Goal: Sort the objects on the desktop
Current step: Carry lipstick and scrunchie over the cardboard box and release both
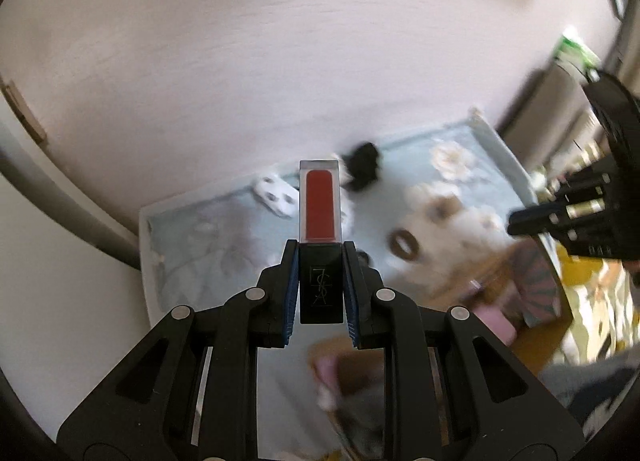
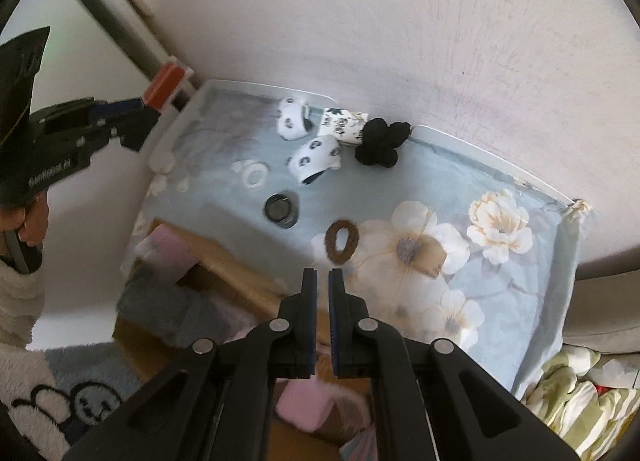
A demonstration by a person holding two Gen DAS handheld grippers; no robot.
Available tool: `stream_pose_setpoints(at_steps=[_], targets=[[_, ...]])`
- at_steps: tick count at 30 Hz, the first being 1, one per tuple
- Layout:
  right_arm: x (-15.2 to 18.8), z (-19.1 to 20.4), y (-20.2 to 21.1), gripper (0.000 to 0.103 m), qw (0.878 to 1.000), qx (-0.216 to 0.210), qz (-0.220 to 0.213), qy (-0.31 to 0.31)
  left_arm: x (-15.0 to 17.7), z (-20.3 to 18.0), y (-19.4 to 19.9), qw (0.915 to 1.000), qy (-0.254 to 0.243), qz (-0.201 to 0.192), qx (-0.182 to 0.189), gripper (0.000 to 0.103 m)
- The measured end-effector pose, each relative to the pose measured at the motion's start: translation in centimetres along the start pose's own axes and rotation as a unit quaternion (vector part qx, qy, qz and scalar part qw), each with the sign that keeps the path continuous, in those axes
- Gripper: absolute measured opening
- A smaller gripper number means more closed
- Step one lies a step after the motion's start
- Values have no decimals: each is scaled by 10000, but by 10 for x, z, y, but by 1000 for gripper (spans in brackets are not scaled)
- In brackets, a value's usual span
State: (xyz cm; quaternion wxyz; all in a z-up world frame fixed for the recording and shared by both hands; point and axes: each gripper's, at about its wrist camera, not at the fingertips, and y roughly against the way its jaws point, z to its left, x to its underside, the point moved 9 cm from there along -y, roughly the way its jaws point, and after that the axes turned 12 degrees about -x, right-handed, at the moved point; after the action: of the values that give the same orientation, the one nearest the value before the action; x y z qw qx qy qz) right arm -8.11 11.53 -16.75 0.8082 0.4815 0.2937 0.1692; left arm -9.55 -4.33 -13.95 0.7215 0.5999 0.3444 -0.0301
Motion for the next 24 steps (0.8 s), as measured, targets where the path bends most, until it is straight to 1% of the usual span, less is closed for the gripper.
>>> stream_pose_setpoints(at_steps=[2,6,9,14,17,21,22,24], targets=[[10,7,13,5,10000,-14,-41,54,13,-18,13,9999,-104,46,82,18],[32,16,23,5,9999,-90,-58,111,39,-51,27,9991,-283,197,240,18],[50,21,22,5,9998,-163,10,109,58,-75,29,9982,-355,321,362,18],[83,28,9,5,9991,-317,219,155,84,-103,32,9971,-490,463,345,18],[99,30,1,5,9985,-427,326,136,96,-118,24,9967,-430,587,366,18],[114,30,-5,5,9978,-502,409,124,109,-125,20,9960,-355,741,349,18],[117,30,-6,5,9976,-524,426,128,110,-124,18,9966,-106,786,222,18],[119,29,-5,5,9975,-543,427,129,112,-126,17,9964,-70,816,201,18]])
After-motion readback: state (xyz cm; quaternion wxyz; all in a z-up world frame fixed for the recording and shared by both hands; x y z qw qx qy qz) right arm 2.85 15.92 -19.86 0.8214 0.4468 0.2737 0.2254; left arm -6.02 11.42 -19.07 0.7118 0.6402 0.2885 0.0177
